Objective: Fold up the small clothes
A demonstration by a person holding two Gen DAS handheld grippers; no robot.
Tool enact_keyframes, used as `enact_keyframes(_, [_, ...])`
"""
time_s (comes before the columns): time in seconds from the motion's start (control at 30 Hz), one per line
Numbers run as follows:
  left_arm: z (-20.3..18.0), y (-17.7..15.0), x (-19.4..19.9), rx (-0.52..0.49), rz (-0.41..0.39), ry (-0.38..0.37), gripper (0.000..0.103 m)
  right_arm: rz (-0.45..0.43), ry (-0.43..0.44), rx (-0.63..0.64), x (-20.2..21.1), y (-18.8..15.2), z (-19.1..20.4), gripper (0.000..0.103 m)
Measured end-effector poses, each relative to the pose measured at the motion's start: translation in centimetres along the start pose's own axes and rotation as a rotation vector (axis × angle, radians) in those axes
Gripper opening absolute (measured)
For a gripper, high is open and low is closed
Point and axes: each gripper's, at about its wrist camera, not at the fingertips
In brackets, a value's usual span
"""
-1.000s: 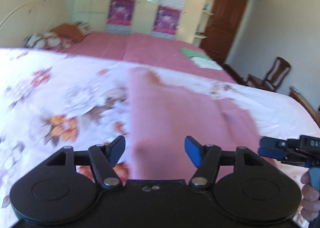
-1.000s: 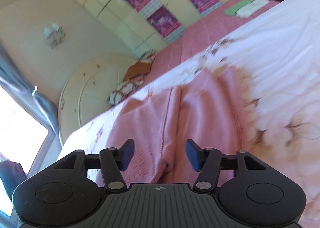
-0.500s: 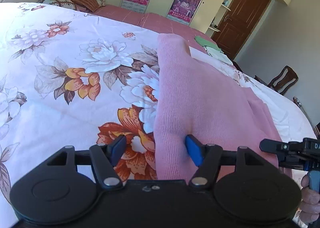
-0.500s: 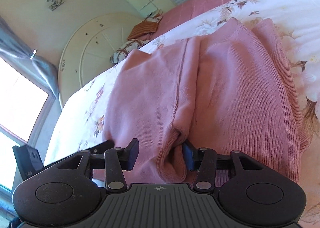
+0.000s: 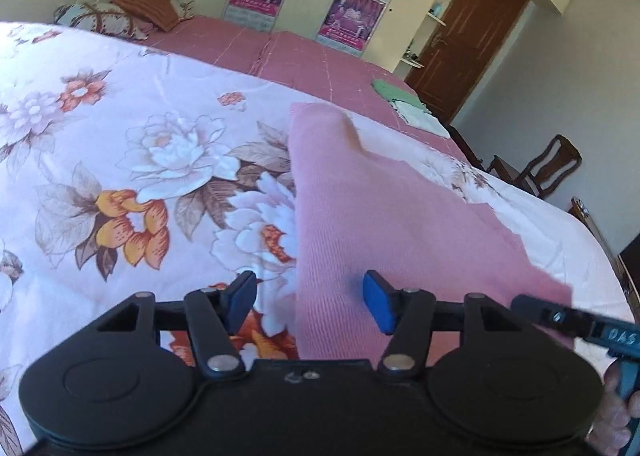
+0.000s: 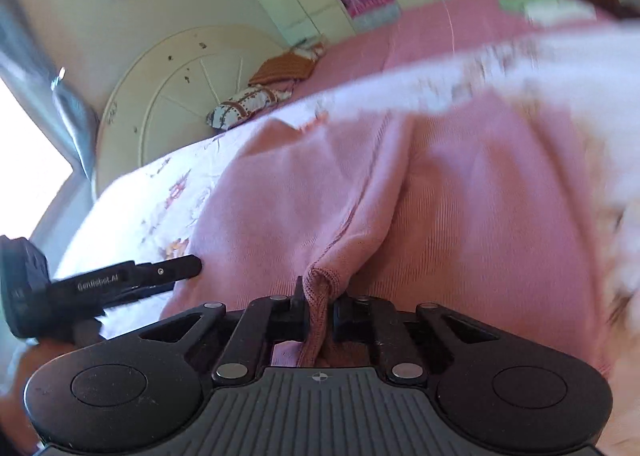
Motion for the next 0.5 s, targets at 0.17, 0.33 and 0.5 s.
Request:
enact_keyframes(0.17, [-4.7, -1.1, 0.3, -0.114, 0.021, 0.000, 0.066, -0.078, -0.092, 0.156, 6.0, -0.2, 2.7, 0.009])
enact_keyframes(0.33, [-6.7, -2.6, -1.4, -0.160, 0.064, 0.056, 0.074, 0.048, -0.133, -0.028, 3.8, -3.3, -3.5, 0.009])
enact_keyframes(0.5, [-4.7, -2.0, -0.5, -0.100, 0.065, -0.019, 0.069, -0.072, -0.049, -0.165, 6.0, -2.9, -5.3, 0.032])
Point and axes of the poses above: each gripper's, at about its wrist camera, not at the fingertips, and x roughly against the way its jaws point, z to its left, y to its top, and after that the axes turned 9 degrees about y, right-handed
